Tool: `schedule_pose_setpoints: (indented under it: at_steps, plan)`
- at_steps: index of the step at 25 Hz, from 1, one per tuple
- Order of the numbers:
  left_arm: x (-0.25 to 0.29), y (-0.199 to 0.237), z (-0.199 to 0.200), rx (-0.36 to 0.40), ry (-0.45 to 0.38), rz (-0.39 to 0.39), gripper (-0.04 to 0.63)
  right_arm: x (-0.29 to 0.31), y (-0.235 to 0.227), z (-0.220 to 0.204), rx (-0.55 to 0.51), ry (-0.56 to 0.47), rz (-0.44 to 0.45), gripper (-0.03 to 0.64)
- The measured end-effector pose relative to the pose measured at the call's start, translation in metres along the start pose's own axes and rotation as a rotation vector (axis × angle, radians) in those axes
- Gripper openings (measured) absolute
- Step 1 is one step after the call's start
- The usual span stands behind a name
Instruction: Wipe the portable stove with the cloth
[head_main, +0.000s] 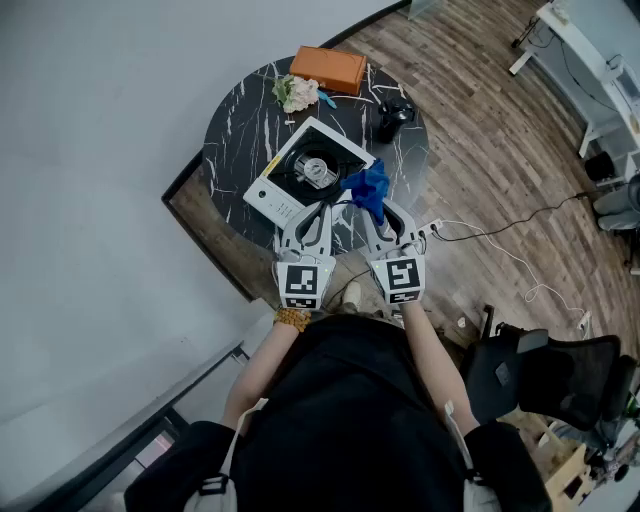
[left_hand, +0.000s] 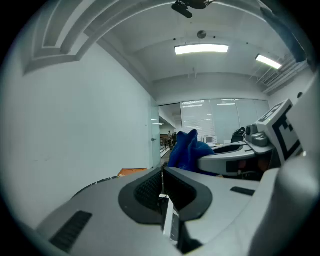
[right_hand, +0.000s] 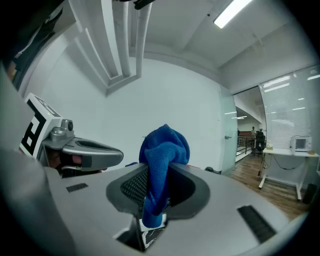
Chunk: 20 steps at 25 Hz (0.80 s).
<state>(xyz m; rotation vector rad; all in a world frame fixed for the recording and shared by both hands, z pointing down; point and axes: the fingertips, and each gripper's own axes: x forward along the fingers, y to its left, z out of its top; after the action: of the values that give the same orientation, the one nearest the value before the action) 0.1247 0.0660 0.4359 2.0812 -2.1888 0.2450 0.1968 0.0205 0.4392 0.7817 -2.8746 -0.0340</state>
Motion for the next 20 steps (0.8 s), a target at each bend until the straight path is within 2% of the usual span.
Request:
schedule_pose_setpoints:
  at_steps: [5,8,12,16,18,20]
  plan:
    - [0.003,0.029,-0.012,-0.018,0.042,0.013,0.009,0.019,-0.012,-0.008,0.041,-0.003,0.034,0.078]
    - [0.007,0.045,-0.044,-0.056,0.145,-0.01,0.011,0.034,-0.008,-0.038,0.015,0.07,0.118,0.079]
    - [0.005,0.061,-0.115,-0.114,0.346,-0.055,0.065,0.059,-0.016,-0.094,-0.045,0.275,0.185,0.084]
    - [0.0,0.099,-0.159,-0.189,0.46,-0.039,0.078,0.091,-0.018,-0.146,-0.177,0.531,0.25,0.094]
    - [0.005,0.119,-0.175,-0.18,0.502,-0.043,0.094,0.111,-0.017,-0.17,-0.234,0.621,0.298,0.094]
    - [0.012,0.129,-0.189,-0.146,0.562,-0.093,0.101,0.127,-0.025,-0.189,-0.276,0.716,0.304,0.094]
